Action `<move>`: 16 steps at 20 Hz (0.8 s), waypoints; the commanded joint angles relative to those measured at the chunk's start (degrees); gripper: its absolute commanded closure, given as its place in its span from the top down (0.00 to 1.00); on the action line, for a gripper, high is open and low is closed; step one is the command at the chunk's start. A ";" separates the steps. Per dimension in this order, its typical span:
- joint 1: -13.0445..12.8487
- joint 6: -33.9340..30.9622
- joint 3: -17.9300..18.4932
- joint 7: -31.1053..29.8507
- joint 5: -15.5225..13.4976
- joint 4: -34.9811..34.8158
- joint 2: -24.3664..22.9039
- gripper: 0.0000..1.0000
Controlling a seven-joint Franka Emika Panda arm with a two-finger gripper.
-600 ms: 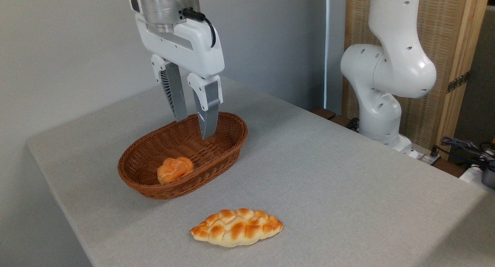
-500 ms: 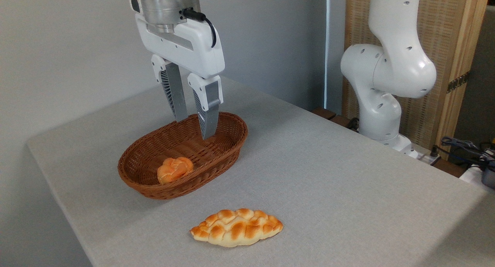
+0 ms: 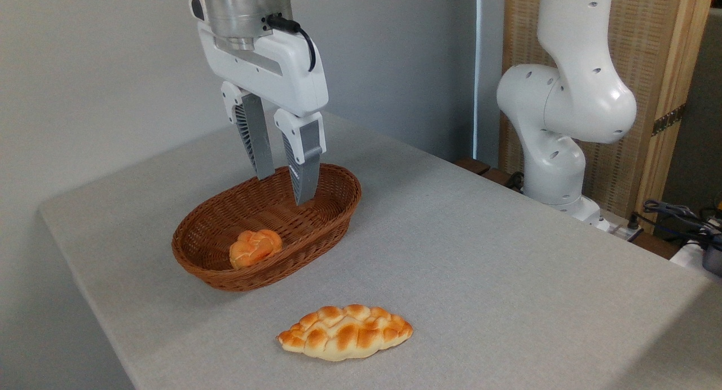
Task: Put bread into the basket
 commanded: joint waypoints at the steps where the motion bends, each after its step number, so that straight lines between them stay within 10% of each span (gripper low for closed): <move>1: 1.35 5.56 0.48 2.81 0.74 -3.50 -0.50 1.00; 9: 3.03 29.11 0.39 16.23 1.43 -24.15 -2.44 1.00; 13: 4.43 29.49 1.62 33.20 1.79 -25.57 -1.56 1.00; 16: 4.70 29.75 2.23 34.90 3.18 -26.54 -0.34 1.00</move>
